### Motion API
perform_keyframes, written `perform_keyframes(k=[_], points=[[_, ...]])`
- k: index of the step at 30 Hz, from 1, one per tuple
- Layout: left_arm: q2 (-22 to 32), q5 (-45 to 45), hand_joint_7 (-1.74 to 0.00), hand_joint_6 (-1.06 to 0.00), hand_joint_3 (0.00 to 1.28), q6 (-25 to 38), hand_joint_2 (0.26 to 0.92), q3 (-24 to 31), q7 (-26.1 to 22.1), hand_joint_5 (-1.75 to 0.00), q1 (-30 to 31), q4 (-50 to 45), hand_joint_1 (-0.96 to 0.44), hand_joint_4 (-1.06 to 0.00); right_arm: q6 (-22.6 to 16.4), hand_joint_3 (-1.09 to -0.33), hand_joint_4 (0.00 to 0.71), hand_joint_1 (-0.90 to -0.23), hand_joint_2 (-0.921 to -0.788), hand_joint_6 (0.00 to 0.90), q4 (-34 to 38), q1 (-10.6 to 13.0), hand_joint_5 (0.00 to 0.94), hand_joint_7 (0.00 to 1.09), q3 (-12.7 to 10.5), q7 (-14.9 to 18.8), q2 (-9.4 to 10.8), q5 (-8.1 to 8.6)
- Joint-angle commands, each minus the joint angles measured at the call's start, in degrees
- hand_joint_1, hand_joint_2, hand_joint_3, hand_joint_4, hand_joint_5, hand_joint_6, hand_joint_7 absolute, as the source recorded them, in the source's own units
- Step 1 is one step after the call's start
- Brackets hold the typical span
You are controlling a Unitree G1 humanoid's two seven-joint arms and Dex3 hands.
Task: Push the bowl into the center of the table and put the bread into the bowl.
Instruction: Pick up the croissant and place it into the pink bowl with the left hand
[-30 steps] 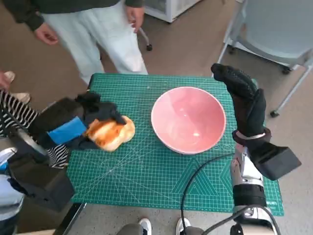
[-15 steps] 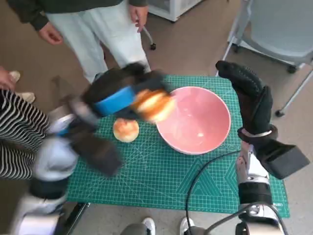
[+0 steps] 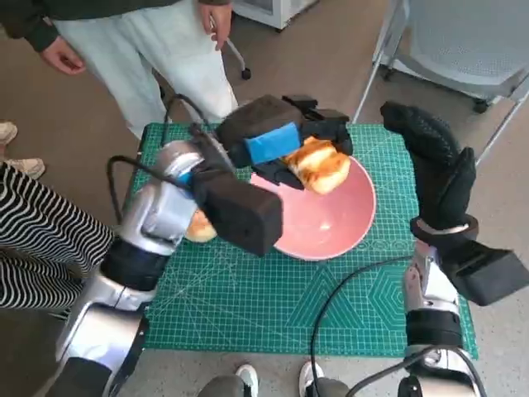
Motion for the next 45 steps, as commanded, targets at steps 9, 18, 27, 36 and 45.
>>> perform_keyframes(k=[9, 18, 27, 36, 45], points=[[-3.94, 5.93, -1.28, -0.58, 0.07, -0.95, 0.919, -4.09, 4.45, -1.07, -7.01, 10.97, 0.0, -0.72, 0.59, -0.664, 0.167, -0.686, -0.921, -0.001, -1.32, 2.44, 0.004, 0.64, -0.3, -1.44, 0.2, -0.99], [-5.68, 6.41, -1.28, -0.58, 0.08, -2.16, 0.92, -5.21, 5.53, -1.08, -8.63, 18.3, 0.0, -0.71, 0.52, -0.663, 0.168, -0.688, -0.921, -0.001, -2.08, 3.12, 0.004, 0.64, -0.24, -2.52, 0.06, -1.71], [-6.91, 4.38, -0.84, -0.14, 0.21, 0.51, 0.781, -4.82, 0.13, -0.58, -8.95, 22.64, -0.08, -0.26, 0.88, -0.663, 0.168, -0.688, -0.921, -0.001, -3.12, 3.72, 0.004, 0.64, -0.22, -3.34, 0.12, -2.36], [-6.3, 2.83, -0.56, 0.0, 0.18, 3.44, 0.708, -4.57, -5.8, -0.08, -8.57, 21.49, -0.26, -0.06, 1.43, -0.664, 0.168, -0.686, -0.921, -0.001, -3.62, 3.9, 0.003, 0.64, -0.02, -3.68, 0.31, -2.44], [-3.83, 2.51, -0.5, 0.0, 0.12, 3.19, 0.744, -3.93, -6.97, -0.03, -6.93, 16.94, -0.39, -0.04, 1.48, -0.662, 0.168, -0.686, -0.921, -0.001, -3.57, 3.81, 0.003, 0.63, 0.11, -3.69, 0.37, -2.5]])
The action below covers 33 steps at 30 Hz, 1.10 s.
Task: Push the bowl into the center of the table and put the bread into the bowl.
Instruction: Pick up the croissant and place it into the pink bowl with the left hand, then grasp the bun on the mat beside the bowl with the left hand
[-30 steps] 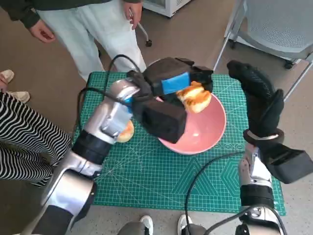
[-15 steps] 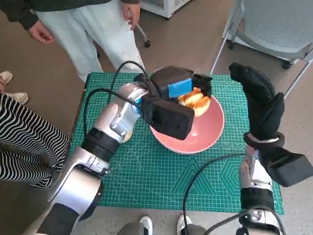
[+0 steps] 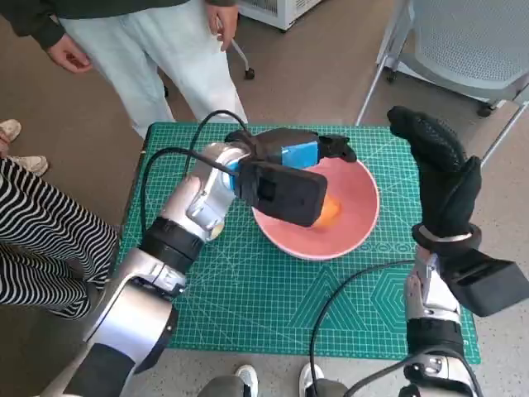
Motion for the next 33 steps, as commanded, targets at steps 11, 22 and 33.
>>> perform_keyframes(k=[11, 22, 33], points=[[7.89, -4.19, -0.43, -0.01, 0.06, 3.98, 0.778, 5.01, -5.43, -0.01, 5.1, -18.26, -0.41, -0.05, 0.51, -0.663, 0.168, -0.687, -0.921, -0.001, 0.55, 1.07, 0.002, 0.63, 0.24, -0.34, 0.31, -0.42], [16.7, -9.11, -0.24, -0.13, 0.0, 5.17, 0.796, 12.03, -8.91, 0.0, 11.72, -32.99, -0.34, -0.07, 1.01, -0.662, 0.167, -0.684, -0.921, -0.001, 0.7, 0.79, 0.002, 0.63, 0.25, 0.25, 0.27, 0.35], [23.98, -10.97, -0.19, -0.2, 0.0, 8.85, 0.785, 17.81, -10.16, -0.01, 19.69, -44.64, -0.24, -0.1, 1.01, -0.66, 0.168, -0.683, -0.921, -0.001, 0.83, 0.43, 0.002, 0.63, 0.45, 0.39, 0.49, 0.44]])
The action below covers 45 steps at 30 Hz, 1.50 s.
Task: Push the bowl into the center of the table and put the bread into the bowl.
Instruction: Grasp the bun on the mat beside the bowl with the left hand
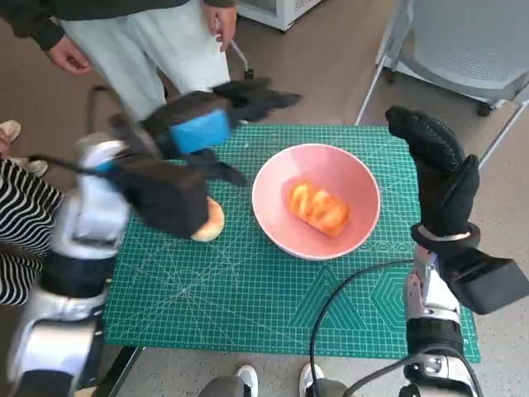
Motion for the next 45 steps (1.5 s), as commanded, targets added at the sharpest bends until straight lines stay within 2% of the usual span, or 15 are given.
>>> perform_keyframes(k=[1, 11, 20, 31, 45], points=[[2.87, -0.78, -0.19, -0.21, 0.0, 1.85, 0.785, 1.71, -0.98, -0.01, 3.33, -4.74, -0.24, -0.1, 0.61, -0.66, 0.168, -0.683, -0.921, -0.001, 0.8, 0.46, 0.002, 0.63, 0.25, 0.45, 0.42, 0.28], [6.48, 0.69, -0.18, -0.22, 0.0, 4.25, 0.771, 1.5, -1.48, -0.01, 8.54, -8.66, -0.21, -0.12, 1.0, -0.658, 0.173, -0.682, -0.921, 0.003, 1.73, -0.29, 0.004, 0.64, 0.26, 1.53, 0.99, 1.45], [7.78, 3.2, -0.11, -0.24, 0.0, 2.41, 0.753, -1.18, -1.52, 0.0, 12.06, -4.45, -0.24, -0.12, 1.88, -0.649, 0.174, -0.677, -0.921, -0.001, 1.54, -0.41, 0.004, 0.66, 0.25, 2.16, 1.3, 2.21], [7.15, 5.55, -0.07, -0.25, 0.0, 0.3, 0.756, -5.05, -1.63, 0.0, 11.12, 2.64, -0.28, -0.11, 2.31, -0.649, 0.174, -0.669, -0.921, -0.001, 1.7, -0.67, 0.003, 0.66, 0.05, 2.61, 0.97, 2.69], [4.17, 8.68, -0.03, -0.25, 0.0, 0.65, 0.761, -8.92, -0.47, 0.0, 8.04, 13.93, -0.24, -0.1, 2.05, -0.648, 0.175, -0.664, -0.921, -0.001, 0.72, -0.3, 0.003, 0.66, -0.1, 2.35, 0.24, 1.83]])
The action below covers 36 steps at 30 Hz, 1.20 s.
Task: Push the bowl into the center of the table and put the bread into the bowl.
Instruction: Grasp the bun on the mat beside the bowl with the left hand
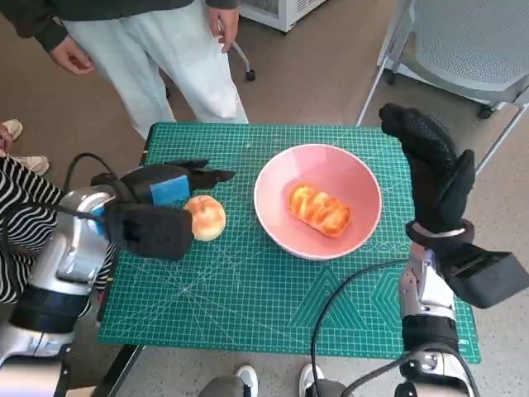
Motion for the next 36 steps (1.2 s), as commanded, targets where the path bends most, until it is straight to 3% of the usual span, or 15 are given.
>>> perform_keyframes(k=[1, 18, 23, 24, 26, 28, 30, 32, 33, 36], points=[[-1.35, 1.24, -0.03, -0.25, 0.0, 0.0, 0.761, -1.31, 1.15, 0.0, -2.42, 4.48, -0.23, -0.1, 0.36, -0.647, 0.175, -0.665, -0.921, -0.001, 0.07, 0.74, 0.003, 0.66, -0.12, 0.23, -0.46, -0.41], [-8.4, 5.99, -0.02, -0.29, 0.0, -1.58, 0.767, -6.94, 9.07, -0.02, -10.6, 27.59, -0.07, -0.14, -0.17, -0.648, 0.182, -0.656, -0.921, -0.001, -0.01, 1.08, 0.006, 0.65, -0.09, 0.18, -1.13, -0.73], [-9.48, 6.46, -0.06, -0.43, 0.02, -3.01, 0.794, -7.6, 11.97, -0.03, -11.64, 31.43, 0.0, -0.29, -0.14, -0.649, 0.184, -0.645, -0.921, -0.001, -0.13, 1.18, 0.006, 0.65, -0.05, 0.11, -1.13, -0.73], [-9.65, 6.73, -0.09, -0.51, 0.02, -3.52, 0.807, -7.88, 12.94, -0.08, -11.62, 32.2, 0.01, -0.4, -0.14, -0.649, 0.184, -0.645, -0.921, -0.001, -0.21, 1.25, 0.006, 0.65, -0.03, 0.1, -1.11, -0.74], [-9.75, 7.23, -0.12, -0.57, 0.03, -4.38, 0.82, -8.42, 14.3, -0.15, -11.57, 33.2, 0.02, -0.52, -0.11, -0.649, 0.184, -0.644, -0.921, -0.001, -0.37, 1.35, 0.006, 0.65, 0.0, 0.07, -1.1, -0.77], [-9.65, 7.65, -0.24, -0.65, 0.02, -5.19, 0.85, -8.85, 15.12, -0.4, -11.5, 33.73, 0.03, -0.6, -0.06, -0.65, 0.184, -0.644, -0.921, -0.001, -0.54, 1.44, 0.005, 0.65, 0.02, 0.04, -1.14, -0.78], [-9.43, 7.86, -0.41, -0.65, 0.02, -6.18, 0.872, -9.09, 15.58, -0.5, -11.42, 34.18, 0.03, -0.63, -0.08, -0.651, 0.183, -0.641, -0.921, -0.001, -0.59, 1.5, 0.005, 0.65, 0.0, 0.03, -1.21, -0.83], [-9.11, 7.99, -0.84, -0.59, 0.07, -7.21, 0.896, -9.3, 15.74, -0.84, -11.4, 34.57, 0.02, -0.63, -0.05, -0.651, 0.183, -0.637, -0.921, -0.001, -0.6, 1.53, 0.005, 0.65, -0.03, 0.04, -1.26, -0.81], [-8.98, 8.06, -0.97, -0.57, 0.09, -7.62, 0.905, -9.39, 15.8, -0.98, -11.42, 34.75, 0.01, -0.65, -0.01, -0.651, 0.183, -0.636, -0.921, -0.001, -0.63, 1.54, 0.004, 0.65, -0.04, 0.05, -1.27, -0.79], [-8.56, 8.02, -1.13, -0.56, 0.1, -8.81, 0.915, -9.52, 15.76, -1.15, -11.49, 35.17, 0.0, -0.66, -0.07, -0.651, 0.183, -0.635, -0.921, -0.001, -0.71, 1.59, 0.005, 0.65, -0.02, 0.0, -1.25, -0.86]])
